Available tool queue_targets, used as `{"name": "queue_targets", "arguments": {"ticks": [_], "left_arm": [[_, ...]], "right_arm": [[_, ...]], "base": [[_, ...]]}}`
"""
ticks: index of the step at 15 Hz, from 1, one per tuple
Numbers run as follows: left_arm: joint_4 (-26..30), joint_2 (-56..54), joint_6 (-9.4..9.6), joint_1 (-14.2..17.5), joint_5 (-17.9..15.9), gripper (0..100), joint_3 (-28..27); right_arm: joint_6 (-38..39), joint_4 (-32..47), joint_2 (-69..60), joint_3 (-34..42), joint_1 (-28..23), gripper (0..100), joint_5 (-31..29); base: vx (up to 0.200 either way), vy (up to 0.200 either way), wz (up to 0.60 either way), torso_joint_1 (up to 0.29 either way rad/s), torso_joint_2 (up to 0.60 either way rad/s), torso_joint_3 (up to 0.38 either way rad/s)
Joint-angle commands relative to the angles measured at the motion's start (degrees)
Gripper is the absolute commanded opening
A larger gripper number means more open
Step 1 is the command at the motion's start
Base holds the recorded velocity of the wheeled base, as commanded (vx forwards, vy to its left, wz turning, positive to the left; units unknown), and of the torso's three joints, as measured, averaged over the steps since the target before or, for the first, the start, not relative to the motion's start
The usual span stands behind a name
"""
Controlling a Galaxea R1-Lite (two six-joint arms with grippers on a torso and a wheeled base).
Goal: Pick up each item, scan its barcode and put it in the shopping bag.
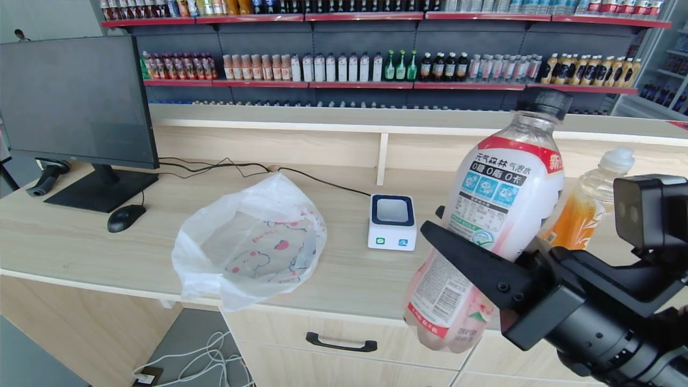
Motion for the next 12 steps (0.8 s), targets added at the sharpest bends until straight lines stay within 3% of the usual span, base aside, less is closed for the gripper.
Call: {"name": "queue_targets", "arguments": {"ticks": [1,4,8,12], "left_arm": [[-0.01,-0.02,-0.13,-0.04,-0.01,100,0.00],[-0.01,-0.02,-1.28,0.05,0.08,100,0.00],[-0.01,-0.02,-1.28,0.05,0.08,100,0.00],[-0.01,-0.02,-1.36,0.05,0.08,100,0.00]], "right_arm": [[-5.86,-0.03,0.33,0.62,-1.50,0,0.07],[-12.54,-0.03,1.56,1.50,-5.28,0,-0.02],[-21.76,-0.03,3.41,-3.77,-17.67,0,0.15],[-26.69,-0.03,6.40,-6.41,-23.91,0,0.07]], "base": [[0.000,0.000,0.00,0.000,0.00,0.000],[0.000,0.000,0.00,0.000,0.00,0.000],[0.000,0.000,0.00,0.000,0.00,0.000],[0.000,0.000,0.00,0.000,0.00,0.000]]}}
